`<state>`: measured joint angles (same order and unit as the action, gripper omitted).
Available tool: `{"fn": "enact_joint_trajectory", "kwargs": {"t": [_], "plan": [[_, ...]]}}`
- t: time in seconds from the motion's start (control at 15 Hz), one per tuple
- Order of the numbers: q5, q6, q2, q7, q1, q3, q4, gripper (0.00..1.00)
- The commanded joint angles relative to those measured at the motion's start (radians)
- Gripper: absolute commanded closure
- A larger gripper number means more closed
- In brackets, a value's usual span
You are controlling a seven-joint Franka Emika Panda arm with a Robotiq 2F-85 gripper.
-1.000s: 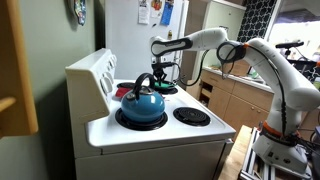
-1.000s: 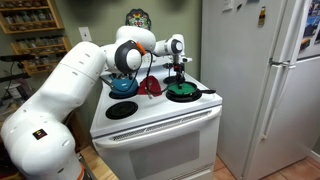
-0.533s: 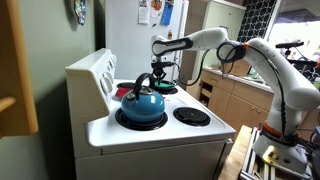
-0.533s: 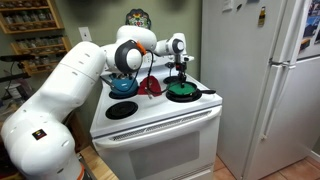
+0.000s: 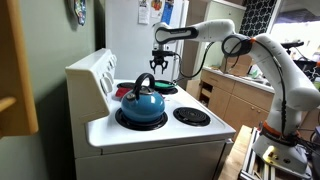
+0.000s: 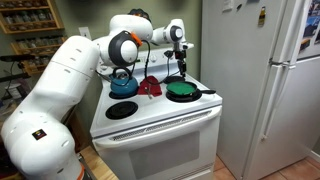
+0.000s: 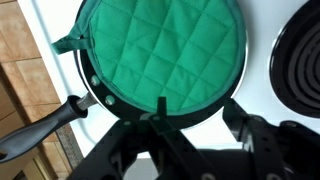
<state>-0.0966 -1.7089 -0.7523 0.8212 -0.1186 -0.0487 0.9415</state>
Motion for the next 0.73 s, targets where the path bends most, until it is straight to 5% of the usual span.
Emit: {"fn": "enact_joint_trajectory", "kwargs": {"t": [0.0,0.13,0.67], "plan": [[0.018,0.001,0.087,0.038,0.008,-0.001,0.037,0.07],[0.01,0.005,0.12,0.082,0.007,-0.012,0.038,0.0],[-0.005,0.017,0.126,0.12,0.004,-0.027,0.006,0.0]]}}
